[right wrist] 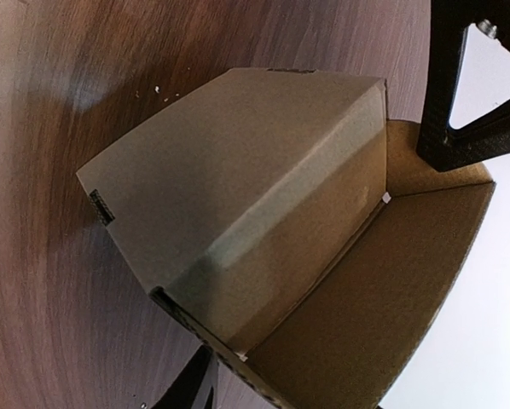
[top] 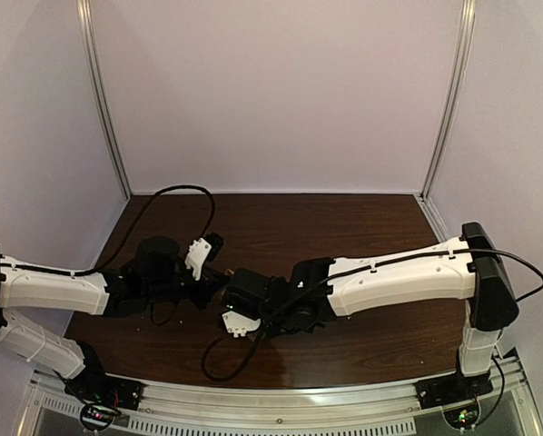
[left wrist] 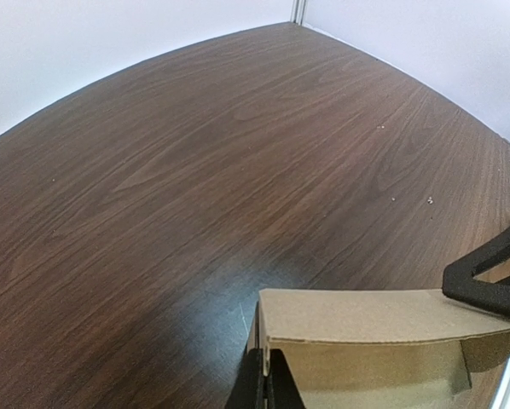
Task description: Fold the paper box
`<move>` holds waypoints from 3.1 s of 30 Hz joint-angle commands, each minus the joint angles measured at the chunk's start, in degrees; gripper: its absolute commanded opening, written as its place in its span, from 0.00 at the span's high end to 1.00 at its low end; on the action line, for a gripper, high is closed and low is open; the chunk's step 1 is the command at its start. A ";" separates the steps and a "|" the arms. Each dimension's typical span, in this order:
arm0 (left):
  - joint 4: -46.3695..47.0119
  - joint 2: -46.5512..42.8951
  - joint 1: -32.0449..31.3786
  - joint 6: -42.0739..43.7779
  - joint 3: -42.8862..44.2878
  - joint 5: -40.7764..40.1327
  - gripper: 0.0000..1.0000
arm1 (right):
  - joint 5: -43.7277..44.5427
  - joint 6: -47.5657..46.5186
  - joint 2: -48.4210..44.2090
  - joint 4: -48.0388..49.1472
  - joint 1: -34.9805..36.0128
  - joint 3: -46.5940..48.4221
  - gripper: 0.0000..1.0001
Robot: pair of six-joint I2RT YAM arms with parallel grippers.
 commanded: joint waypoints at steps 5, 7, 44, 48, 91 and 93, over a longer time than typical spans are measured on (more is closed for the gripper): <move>-10.23 -1.54 -0.21 1.17 1.09 0.75 1.00 | 7.14 -6.97 1.35 7.05 2.41 -4.27 0.63; -9.95 -2.06 -0.22 1.29 0.55 0.44 1.00 | 7.65 -7.22 1.62 7.67 2.98 -4.52 0.63; -10.77 -18.02 -0.25 0.88 -4.41 -5.96 0.66 | 8.44 -6.22 -4.56 7.28 2.28 -2.71 0.39; -16.86 -19.61 -0.33 -1.05 -1.22 -6.61 0.64 | -0.30 -1.20 -6.89 -3.73 -0.56 0.96 0.35; -34.98 0.52 -0.32 -0.27 15.93 -8.17 0.66 | -54.58 14.61 1.85 -6.10 -12.00 13.08 0.76; -34.85 0.49 -0.34 -0.45 15.45 -8.09 0.66 | -54.75 14.39 2.47 -6.31 -11.77 13.07 0.78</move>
